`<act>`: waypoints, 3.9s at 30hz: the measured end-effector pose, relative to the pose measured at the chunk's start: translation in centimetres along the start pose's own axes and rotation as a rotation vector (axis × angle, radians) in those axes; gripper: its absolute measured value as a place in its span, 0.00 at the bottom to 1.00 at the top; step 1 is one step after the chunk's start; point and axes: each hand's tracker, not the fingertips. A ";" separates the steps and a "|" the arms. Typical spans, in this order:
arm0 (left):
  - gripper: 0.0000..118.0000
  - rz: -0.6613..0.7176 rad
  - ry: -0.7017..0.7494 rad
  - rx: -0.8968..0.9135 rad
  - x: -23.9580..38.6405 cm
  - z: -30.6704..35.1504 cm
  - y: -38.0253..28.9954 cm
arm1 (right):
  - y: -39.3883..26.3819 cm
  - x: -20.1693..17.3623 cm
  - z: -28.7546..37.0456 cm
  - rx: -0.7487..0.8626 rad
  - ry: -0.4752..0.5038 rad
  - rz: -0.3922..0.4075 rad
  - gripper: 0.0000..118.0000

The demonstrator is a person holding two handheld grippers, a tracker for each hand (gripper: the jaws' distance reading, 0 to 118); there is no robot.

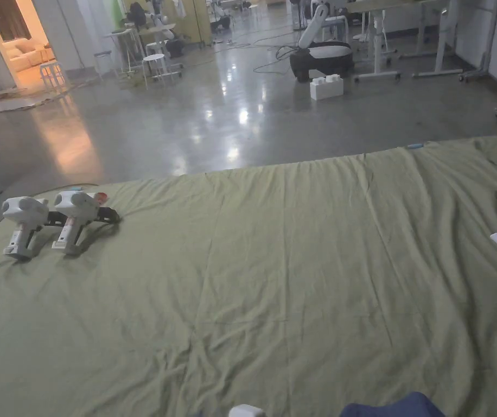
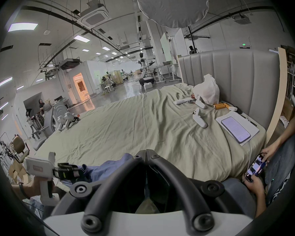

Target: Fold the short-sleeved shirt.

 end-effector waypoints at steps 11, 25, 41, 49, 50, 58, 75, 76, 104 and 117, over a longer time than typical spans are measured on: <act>0.01 0.347 -0.093 -0.026 -4.2 -2.0 -1.6 | -1.4 0.9 -0.9 -0.046 0.018 -0.044 0.00; 0.75 0.370 -0.129 0.060 -6.3 1.8 -0.4 | -1.7 -0.6 -2.2 -0.086 0.049 -0.012 0.00; 0.30 1.004 -0.194 0.176 -17.3 3.0 -8.1 | -1.5 -1.9 -1.8 -0.114 0.093 0.040 0.00; 0.08 0.845 -0.072 0.269 -16.2 7.9 -5.7 | -0.7 -1.7 -1.3 -0.099 0.088 0.029 0.00; 0.08 0.811 -0.038 0.293 -16.2 9.3 -5.1 | -0.7 -1.7 -1.4 -0.097 0.091 0.028 0.00; 0.08 0.381 0.059 0.289 -9.6 14.4 2.6 | -1.6 -1.9 -2.3 -0.104 0.100 -0.022 0.00; 0.62 0.202 -0.106 0.036 3.7 -1.3 3.5 | -4.5 2.6 1.1 -0.142 -0.083 -0.033 0.00; 0.49 0.245 -0.140 0.115 2.7 -0.3 3.6 | -4.6 2.9 0.9 -0.154 -0.052 -0.067 0.00; 0.83 0.235 -0.142 0.037 -3.6 6.2 2.9 | -5.4 -13.1 -15.9 -0.391 0.357 0.328 0.00; 0.89 0.672 -0.269 -0.034 -10.9 -0.5 -2.1 | -9.1 -16.1 -20.9 -0.574 0.170 0.640 0.00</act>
